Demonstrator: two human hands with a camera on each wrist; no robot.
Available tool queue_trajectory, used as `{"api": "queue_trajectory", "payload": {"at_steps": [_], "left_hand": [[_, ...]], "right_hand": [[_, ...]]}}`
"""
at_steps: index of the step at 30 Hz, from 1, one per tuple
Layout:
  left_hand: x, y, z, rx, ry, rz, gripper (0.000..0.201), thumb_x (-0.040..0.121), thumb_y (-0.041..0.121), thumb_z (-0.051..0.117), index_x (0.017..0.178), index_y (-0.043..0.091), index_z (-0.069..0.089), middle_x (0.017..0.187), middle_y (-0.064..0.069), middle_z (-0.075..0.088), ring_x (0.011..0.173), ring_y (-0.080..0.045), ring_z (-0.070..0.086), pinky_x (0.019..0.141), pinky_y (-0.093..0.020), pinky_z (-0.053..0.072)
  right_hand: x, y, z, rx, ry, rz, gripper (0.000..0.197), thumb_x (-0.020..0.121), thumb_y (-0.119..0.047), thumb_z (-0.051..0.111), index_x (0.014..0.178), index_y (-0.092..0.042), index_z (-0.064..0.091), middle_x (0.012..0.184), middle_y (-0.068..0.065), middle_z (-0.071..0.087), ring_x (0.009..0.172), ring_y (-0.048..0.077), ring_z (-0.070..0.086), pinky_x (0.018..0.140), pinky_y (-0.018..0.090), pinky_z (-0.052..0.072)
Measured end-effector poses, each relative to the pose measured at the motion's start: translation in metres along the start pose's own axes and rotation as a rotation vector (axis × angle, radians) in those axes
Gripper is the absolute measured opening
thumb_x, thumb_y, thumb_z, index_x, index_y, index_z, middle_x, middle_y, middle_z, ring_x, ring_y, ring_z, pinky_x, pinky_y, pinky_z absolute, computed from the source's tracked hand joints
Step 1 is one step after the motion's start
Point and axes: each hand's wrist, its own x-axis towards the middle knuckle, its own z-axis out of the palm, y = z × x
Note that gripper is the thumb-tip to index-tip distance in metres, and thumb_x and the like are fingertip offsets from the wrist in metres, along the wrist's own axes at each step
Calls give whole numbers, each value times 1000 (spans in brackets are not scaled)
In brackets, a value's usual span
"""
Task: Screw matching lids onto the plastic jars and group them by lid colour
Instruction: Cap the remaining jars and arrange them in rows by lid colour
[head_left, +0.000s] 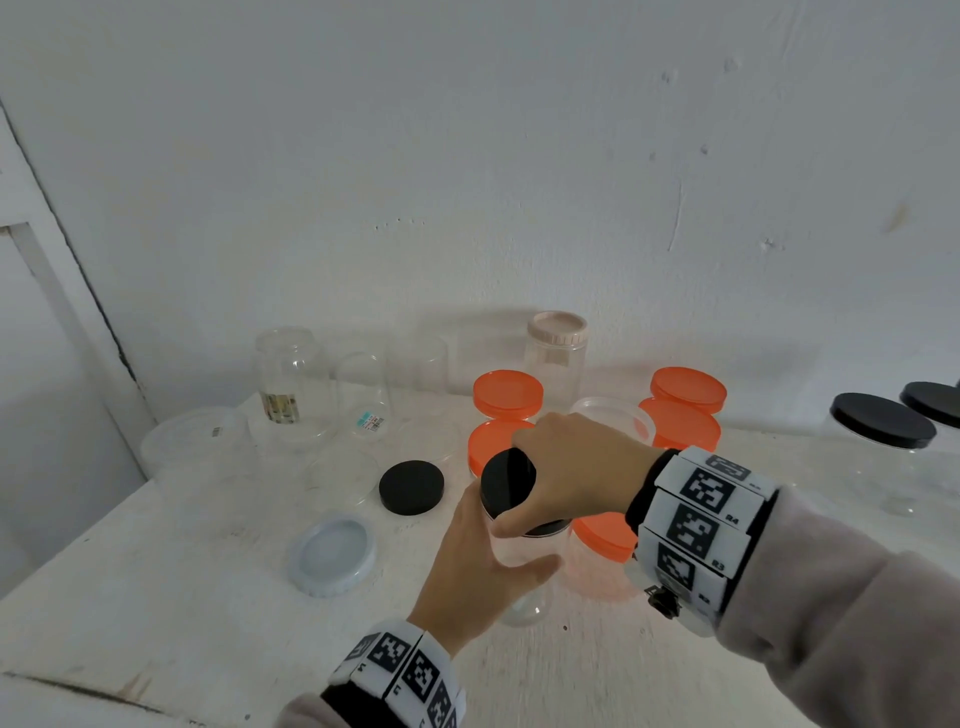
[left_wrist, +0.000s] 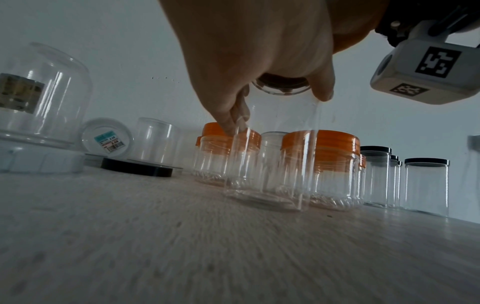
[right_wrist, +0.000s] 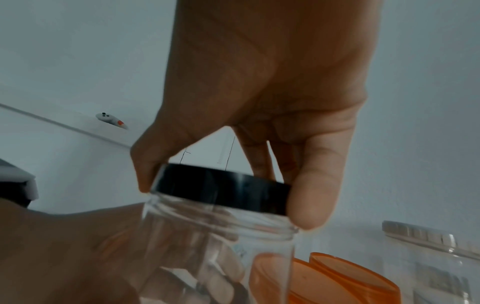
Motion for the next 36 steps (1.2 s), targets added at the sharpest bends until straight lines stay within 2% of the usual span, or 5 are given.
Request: {"api": "queue_trajectory", "payload": {"at_steps": [8,14,18,24,36], "left_hand": [[0,1,0,-25,-4,-8,81,65,45,82,131,36,37,123,22,52,115,7,49,98,-18,43],[-1,1,-3,-49,-36,19,78,68,42,82,131,38,37,124,24,52,118,5,48,99,-20,42],[-1,1,0,-38,-23,37,77,69,36,81,132,35,37,125,21,52,119,1,49,100,-22,44],[-1,0,2,-30,3,25,78,66,42,82,130,40,37,122,25,52,116,8,49,92,-8,41],[-1,-1,4,-30,17,42,79,68,41,82,133,37,38,124,23,52,117,3,51,99,-25,47]], "right_hand": [[-3,1,3,15,-16,51,65,66,-72,64,92,-14,58,86,1,60,68,12,52,55,25,40],[-2,7,-5,5,-225,-45,75,72,-70,62,131,-32,38,108,-7,42,95,18,48,66,24,36],[-3,9,-2,-26,-143,-84,67,73,-71,60,123,-28,45,104,-7,46,91,17,49,71,28,40],[-4,7,4,-8,-58,-69,58,71,-69,63,107,-26,51,92,-8,47,79,12,48,59,22,33],[-10,-8,14,45,55,155,57,65,-72,60,87,-19,57,82,-4,48,66,11,48,56,26,43]]}}
